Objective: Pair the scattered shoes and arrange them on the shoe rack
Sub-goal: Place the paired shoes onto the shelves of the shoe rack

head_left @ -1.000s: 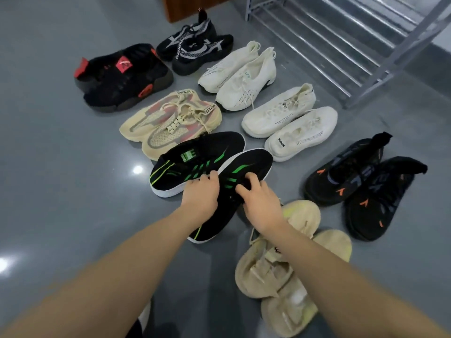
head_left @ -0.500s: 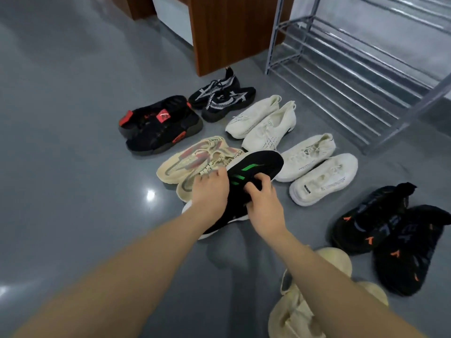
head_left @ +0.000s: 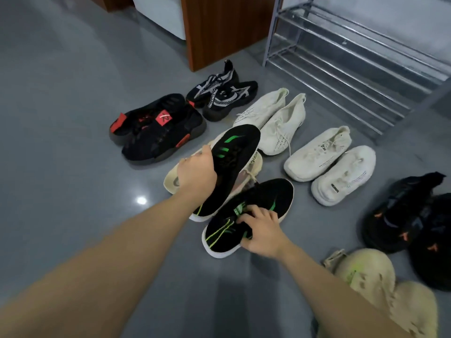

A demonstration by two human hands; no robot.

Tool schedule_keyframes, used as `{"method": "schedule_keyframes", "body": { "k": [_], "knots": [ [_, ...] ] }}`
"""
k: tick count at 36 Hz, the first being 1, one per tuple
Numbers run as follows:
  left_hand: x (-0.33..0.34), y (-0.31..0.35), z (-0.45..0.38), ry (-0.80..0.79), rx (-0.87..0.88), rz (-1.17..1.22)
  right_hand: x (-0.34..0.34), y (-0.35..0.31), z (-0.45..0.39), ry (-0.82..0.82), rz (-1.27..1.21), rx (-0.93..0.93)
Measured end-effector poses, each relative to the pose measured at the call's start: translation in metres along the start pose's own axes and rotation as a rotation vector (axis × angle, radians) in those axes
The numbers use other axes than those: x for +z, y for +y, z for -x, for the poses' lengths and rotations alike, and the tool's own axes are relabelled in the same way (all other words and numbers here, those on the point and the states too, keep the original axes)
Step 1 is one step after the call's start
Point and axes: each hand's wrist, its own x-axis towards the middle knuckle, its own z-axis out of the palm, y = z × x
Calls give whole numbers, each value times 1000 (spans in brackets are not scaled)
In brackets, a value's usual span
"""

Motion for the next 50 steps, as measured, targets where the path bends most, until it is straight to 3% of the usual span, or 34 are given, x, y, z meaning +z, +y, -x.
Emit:
{"method": "schedule_keyframes", "body": {
  "k": [6, 13, 23, 26, 30, 41, 50],
  "knots": [
    [14, 2, 10, -38, 3, -31, 1, 1, 8, -84, 137, -50],
    [22, 6, 11, -55, 46, -62, 4, 0, 6, 55, 358, -70],
    [24, 24, 30, -84, 133, -127, -15, 23, 40, -46, 519, -223],
    [29, 31, 31, -116, 152, -90, -20, 33, 53, -7, 610, -220],
    [33, 38, 31, -150, 190, -64, -21, 38, 76, -34, 594, -228],
    [65, 53, 49, -327, 214, 36, -10, 49, 108, -74, 376, 6],
    [73, 73, 53, -371, 408, -205, 3, 42, 109, -10, 340, 77]
  ]
}}
